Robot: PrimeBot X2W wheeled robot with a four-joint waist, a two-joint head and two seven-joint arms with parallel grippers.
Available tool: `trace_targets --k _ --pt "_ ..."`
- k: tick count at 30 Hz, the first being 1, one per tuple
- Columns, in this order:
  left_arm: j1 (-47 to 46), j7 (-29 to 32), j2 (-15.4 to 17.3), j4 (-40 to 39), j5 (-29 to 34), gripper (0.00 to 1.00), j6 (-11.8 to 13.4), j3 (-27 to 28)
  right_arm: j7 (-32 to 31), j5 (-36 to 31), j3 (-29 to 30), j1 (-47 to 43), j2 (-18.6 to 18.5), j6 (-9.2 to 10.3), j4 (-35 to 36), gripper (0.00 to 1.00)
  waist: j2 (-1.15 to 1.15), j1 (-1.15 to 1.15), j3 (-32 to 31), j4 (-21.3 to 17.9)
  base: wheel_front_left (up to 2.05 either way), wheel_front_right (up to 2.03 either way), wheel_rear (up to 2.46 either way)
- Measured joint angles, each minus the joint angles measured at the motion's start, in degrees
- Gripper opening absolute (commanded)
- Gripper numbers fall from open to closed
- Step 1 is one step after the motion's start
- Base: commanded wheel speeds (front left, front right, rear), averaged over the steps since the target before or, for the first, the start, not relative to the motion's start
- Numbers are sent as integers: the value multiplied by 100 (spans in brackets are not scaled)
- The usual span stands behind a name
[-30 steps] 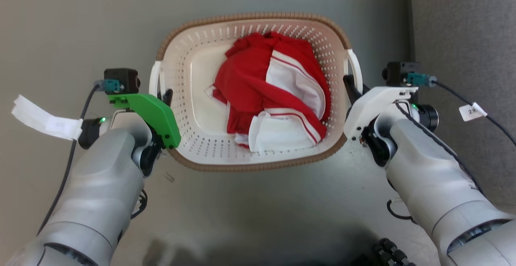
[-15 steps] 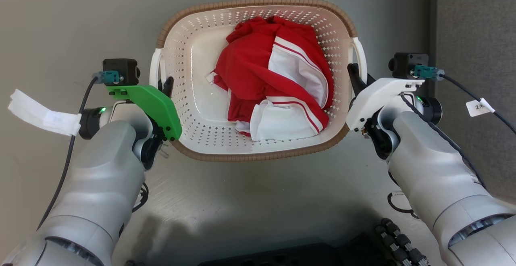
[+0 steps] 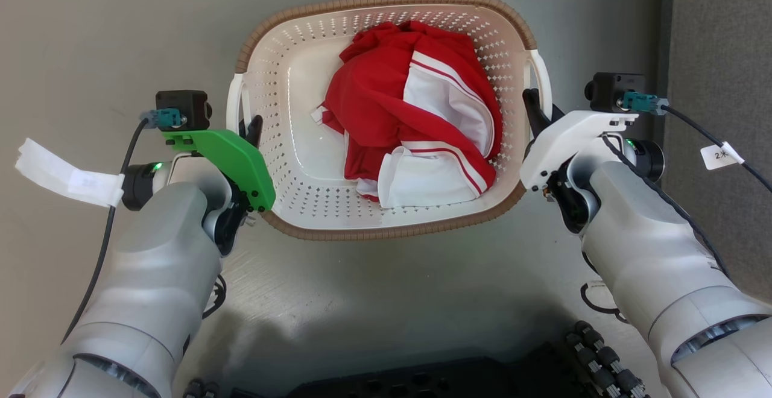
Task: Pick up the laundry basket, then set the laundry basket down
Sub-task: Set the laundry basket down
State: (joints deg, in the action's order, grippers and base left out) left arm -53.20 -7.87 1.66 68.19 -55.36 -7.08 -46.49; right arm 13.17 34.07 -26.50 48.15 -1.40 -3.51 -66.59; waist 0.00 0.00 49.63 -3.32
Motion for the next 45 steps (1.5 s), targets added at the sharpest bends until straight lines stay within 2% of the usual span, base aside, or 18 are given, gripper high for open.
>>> trace_targets --k 24,25,26,28,29,30,31,32,33,37,45 --pt "2 111 -56 107 -45 0 -49 -46 47 0 14 -1 19 -53 -175 0 0 0 2 -23 0 0 0" --pt "2 111 -58 105 -65 0 -49 -38 47 2 30 -1 21 -51 -180 15 0 0 6 -18 0 0 0" --pt "2 130 -62 103 -91 0 -49 -38 47 30 74 -1 30 -44 -180 42 0 0 9 -15 0 0 0" --pt "2 153 -67 107 -96 0 -49 -40 49 59 132 -1 32 -44 -177 60 0 0 15 -7 0 0 0" --pt "2 187 -65 103 -96 0 -49 -43 49 92 157 -1 26 -44 -179 90 0 0 16 -2 0 0 0" --pt "2 187 -60 102 -96 18 -49 -53 49 107 164 -3 3 -44 -187 100 0 0 17 2 0 0 0" --pt "3 231 -49 82 -108 18 -49 -52 49 122 172 -7 -25 -53 -187 100 0 0 18 6 0 0 0" --pt "3 287 -35 45 -164 75 -49 -53 51 135 181 -10 -53 -68 -186 100 0 0 17 10 0 0 0" --pt "4 279 -23 -12 -186 100 -49 -68 52 156 193 -13 -79 -69 -186 100 0 0 15 14 0 0 0" --pt "8 279 65 -200 -198 100 -48 -140 101 237 233 -57 -210 -154 -168 100 0 0 2 30 0 0 0" --pt "42 123 119 -416 -261 100 -48 -211 118 282 227 -147 -215 -249 196 100 0 0 -139 50 0 0 0"
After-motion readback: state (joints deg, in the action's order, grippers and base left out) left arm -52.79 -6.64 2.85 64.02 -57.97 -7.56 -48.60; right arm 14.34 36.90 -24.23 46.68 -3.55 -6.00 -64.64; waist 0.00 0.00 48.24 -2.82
